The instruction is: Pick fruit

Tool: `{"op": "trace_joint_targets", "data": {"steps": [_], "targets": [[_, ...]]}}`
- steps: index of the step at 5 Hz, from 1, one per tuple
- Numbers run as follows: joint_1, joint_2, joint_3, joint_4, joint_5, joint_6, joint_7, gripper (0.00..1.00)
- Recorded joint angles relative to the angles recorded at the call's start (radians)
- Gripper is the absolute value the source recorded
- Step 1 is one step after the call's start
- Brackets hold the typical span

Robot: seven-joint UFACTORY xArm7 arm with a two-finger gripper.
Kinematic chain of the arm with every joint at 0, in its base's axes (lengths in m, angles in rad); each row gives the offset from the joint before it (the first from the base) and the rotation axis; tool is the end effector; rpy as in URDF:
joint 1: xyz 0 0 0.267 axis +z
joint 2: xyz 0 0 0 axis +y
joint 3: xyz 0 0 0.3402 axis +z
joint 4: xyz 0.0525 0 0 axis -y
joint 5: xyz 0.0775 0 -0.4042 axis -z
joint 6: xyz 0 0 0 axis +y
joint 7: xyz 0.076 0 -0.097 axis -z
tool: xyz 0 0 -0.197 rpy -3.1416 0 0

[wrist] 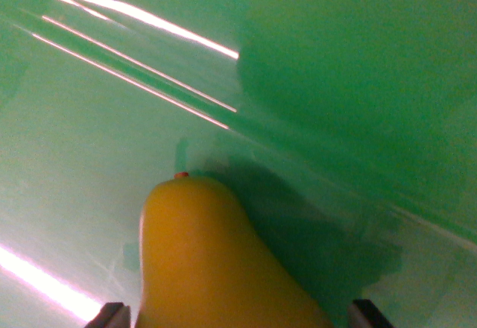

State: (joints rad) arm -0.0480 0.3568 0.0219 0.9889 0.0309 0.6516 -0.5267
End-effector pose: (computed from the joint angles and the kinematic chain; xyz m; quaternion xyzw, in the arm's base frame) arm 0.5396 -0.0091 -0.0082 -0.9719 -0.2350 0.0058 0.0152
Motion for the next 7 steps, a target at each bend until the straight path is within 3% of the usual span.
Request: {"op": "trace_joint_targets", "data": {"steps": [6,7], "targets": [[-0.0002,-0.020,0.000,0.032,-0.0004,0.052,0.001,1.00],[-0.0004,-0.030,0.000,0.049,-0.0005,0.080,0.002,1.00]]}}
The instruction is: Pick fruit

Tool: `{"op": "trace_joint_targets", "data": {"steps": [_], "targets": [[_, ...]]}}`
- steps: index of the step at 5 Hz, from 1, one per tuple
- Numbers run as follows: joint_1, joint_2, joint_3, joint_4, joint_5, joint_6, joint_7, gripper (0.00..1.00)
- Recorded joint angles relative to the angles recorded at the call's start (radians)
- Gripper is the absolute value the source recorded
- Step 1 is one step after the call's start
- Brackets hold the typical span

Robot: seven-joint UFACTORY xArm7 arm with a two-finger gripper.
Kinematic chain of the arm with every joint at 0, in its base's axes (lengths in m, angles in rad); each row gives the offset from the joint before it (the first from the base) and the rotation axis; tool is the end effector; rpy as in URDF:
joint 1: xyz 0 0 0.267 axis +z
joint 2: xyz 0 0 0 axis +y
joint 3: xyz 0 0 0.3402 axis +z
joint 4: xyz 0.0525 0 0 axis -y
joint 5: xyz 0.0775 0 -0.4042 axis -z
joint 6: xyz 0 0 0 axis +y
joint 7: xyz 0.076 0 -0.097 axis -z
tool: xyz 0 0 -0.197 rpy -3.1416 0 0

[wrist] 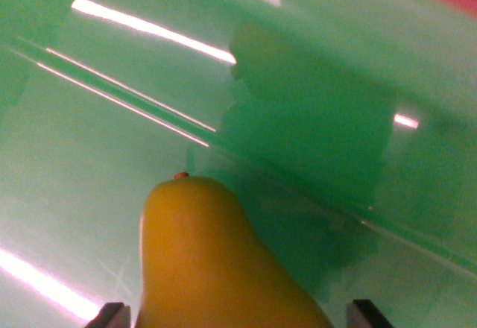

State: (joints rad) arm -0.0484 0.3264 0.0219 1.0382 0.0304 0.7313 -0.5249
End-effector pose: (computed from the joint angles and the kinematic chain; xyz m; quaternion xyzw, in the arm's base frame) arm 0.5518 -0.0093 0.0217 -0.9719 -0.2350 0.0057 0.0157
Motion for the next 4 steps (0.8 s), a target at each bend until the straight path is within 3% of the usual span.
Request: {"op": "trace_joint_targets", "data": {"steps": [3,4], "targets": [[-0.0001,-0.012,0.000,0.020,-0.0002,0.033,0.001,1.00],[-0.0003,-0.026,0.000,0.043,-0.0005,0.069,0.002,1.00]]}}
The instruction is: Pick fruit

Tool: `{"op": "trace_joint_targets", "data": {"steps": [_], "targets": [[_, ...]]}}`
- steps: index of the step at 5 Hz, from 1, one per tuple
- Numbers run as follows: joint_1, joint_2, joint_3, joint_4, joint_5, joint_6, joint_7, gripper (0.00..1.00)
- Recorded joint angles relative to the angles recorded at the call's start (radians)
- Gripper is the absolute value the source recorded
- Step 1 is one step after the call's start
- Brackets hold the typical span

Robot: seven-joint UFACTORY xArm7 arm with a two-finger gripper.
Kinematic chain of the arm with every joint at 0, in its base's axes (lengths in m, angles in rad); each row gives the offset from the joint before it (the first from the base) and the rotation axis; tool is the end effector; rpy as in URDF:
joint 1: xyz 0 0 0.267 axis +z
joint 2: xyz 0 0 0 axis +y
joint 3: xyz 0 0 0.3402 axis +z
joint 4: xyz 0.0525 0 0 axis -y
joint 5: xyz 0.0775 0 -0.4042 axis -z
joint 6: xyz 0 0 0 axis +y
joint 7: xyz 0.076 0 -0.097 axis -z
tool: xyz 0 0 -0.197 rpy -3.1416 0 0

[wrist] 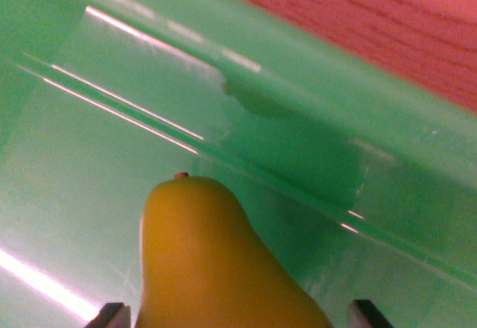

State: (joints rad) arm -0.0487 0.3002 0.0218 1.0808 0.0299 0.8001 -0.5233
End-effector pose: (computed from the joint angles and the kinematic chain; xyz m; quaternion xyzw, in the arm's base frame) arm 0.5605 -0.0095 0.0485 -0.9719 -0.2350 0.0056 0.0160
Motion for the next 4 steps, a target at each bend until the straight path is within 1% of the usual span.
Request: {"op": "trace_joint_targets", "data": {"steps": [1,2,3,4], "targets": [[0.0000,0.000,0.000,0.000,0.0000,0.000,0.000,1.00],[-0.0002,-0.015,0.000,0.025,-0.0003,0.040,0.001,1.00],[-0.0002,-0.015,0.000,0.025,-0.0003,0.040,0.001,1.00],[-0.0004,-0.031,0.000,0.050,-0.0005,0.081,0.002,1.00]]}}
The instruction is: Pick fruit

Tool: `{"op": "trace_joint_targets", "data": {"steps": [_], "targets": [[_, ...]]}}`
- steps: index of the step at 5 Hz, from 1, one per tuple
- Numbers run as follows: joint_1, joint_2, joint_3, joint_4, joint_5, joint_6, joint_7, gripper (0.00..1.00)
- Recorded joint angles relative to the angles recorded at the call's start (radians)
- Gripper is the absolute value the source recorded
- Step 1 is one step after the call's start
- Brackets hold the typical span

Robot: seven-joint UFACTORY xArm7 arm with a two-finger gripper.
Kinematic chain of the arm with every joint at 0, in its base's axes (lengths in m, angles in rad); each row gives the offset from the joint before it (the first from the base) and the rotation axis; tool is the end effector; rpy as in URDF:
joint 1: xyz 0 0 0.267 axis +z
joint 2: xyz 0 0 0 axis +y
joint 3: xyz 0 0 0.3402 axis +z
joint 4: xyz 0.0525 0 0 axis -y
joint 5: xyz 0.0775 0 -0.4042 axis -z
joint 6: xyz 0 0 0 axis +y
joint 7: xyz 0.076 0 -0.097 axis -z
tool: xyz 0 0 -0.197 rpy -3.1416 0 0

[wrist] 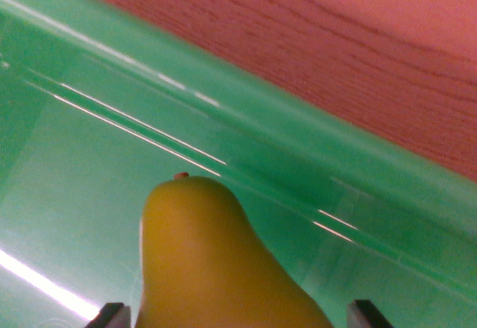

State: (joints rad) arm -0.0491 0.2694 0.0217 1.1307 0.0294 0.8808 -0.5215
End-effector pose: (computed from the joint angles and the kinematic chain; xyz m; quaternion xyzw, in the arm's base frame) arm 0.5686 -0.0097 0.0811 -0.9719 -0.2350 0.0055 0.0162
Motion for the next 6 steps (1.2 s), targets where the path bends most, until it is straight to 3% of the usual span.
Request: {"op": "trace_joint_targets", "data": {"steps": [1,2,3,4,5,6], "targets": [[0.0000,0.000,0.000,0.000,0.0000,0.000,0.000,1.00],[-0.0002,-0.017,0.000,0.027,-0.0003,0.044,0.001,1.00],[-0.0002,-0.017,0.000,0.027,-0.0003,0.044,0.001,1.00],[-0.0004,-0.035,0.000,0.056,-0.0006,0.091,0.002,1.00],[-0.0004,-0.035,0.000,0.056,-0.0006,0.091,0.002,1.00],[-0.0006,-0.053,0.000,0.085,-0.0009,0.138,0.003,1.00]]}}
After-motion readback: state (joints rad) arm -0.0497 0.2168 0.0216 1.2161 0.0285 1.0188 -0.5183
